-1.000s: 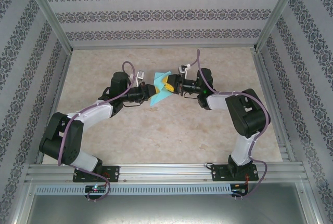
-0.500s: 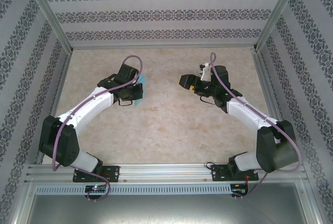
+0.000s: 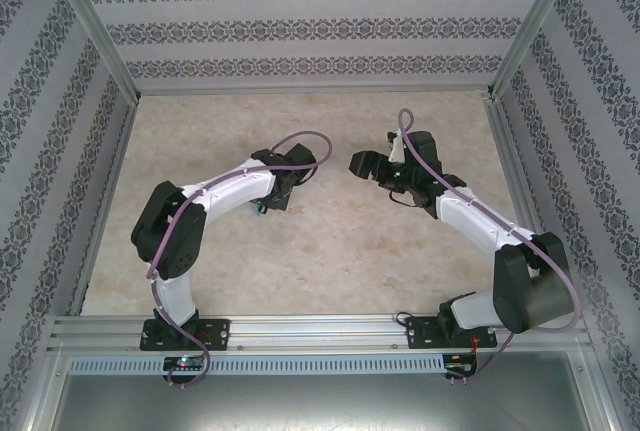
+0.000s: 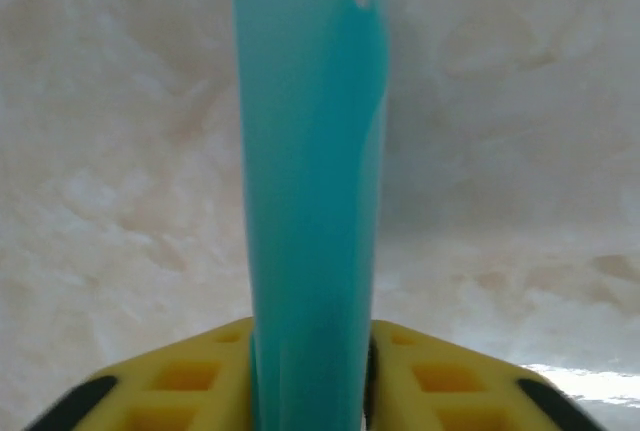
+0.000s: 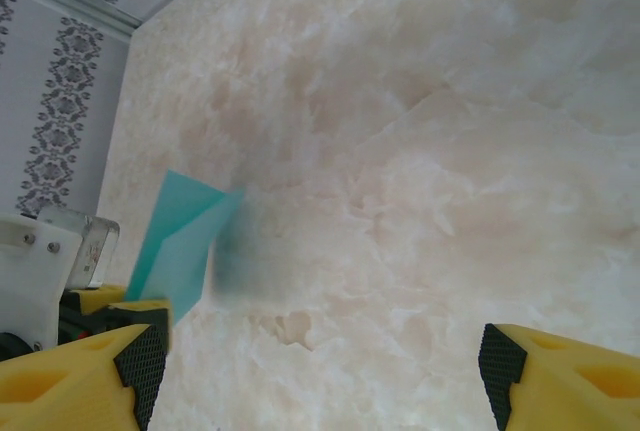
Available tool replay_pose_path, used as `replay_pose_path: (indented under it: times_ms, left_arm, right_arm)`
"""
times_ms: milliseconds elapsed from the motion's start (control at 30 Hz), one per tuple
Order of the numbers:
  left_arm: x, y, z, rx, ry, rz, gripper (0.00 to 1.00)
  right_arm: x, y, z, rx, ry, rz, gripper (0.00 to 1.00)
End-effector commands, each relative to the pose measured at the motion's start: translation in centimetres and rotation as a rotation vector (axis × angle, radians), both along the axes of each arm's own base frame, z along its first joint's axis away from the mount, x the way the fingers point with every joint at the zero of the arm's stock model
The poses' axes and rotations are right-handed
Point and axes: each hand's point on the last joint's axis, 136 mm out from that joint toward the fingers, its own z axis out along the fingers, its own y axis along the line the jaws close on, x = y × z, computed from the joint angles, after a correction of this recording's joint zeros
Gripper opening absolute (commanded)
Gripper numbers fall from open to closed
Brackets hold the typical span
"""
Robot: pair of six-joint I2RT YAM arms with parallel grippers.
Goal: Fold a paper plane with a square sheet of paper (pick it up from the middle)
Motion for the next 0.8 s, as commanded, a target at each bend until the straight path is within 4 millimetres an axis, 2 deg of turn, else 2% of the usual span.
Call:
replay_pose_path:
  times_ms: [0,33,167,300,400,467,533,633,767]
  left_arm:
    - [0.5,-3.7,-0.2,-0.166,0.019,-0.073,0.53]
    - [0.5,-4.3,-0.3,-0.21,0.03,-0.084,0.59]
    - [0.9,-5.7,0.3,-0.416,0.045,-0.076,0.7]
    - [1.6,-5.5,2.6,-0.586,-0.012,-0.052,0.82]
    - [2.2,-3.3,3.9,-0.632,-0.076,0.02,0.92]
    - [2.4,-0.8,4.0,-0.638,-0.114,0.103,0.95]
    - [2.3,2.1,3.6,-0.635,-0.143,0.202,0.98]
    - [1.6,5.8,3.2,-0.633,-0.189,0.328,1.0]
    - [0.5,9.2,3.0,-0.637,-0.239,0.438,1.0]
  right_arm:
    - [-0.5,-0.8,-0.3,-0.026,0.001,-0.025,0.84]
    - [-0.5,-0.9,-0.4,-0.022,0.002,-0.025,0.84]
    - [-0.6,-0.6,-0.8,-0.014,0.015,-0.019,0.83]
    - [-0.9,1.3,-1.8,-0.027,0.037,0.023,0.81]
    - [-1.4,4.6,-2.8,-0.058,0.051,0.1,0.75]
    - [-1.9,7.3,-3.7,-0.075,0.072,0.155,0.67]
    - [-2.8,10.7,-4.5,-0.078,0.091,0.227,0.58]
    - [-4.2,14.8,-5.7,-0.116,0.11,0.299,0.48]
    - [-5.7,18.8,-7.2,-0.221,0.11,0.378,0.4]
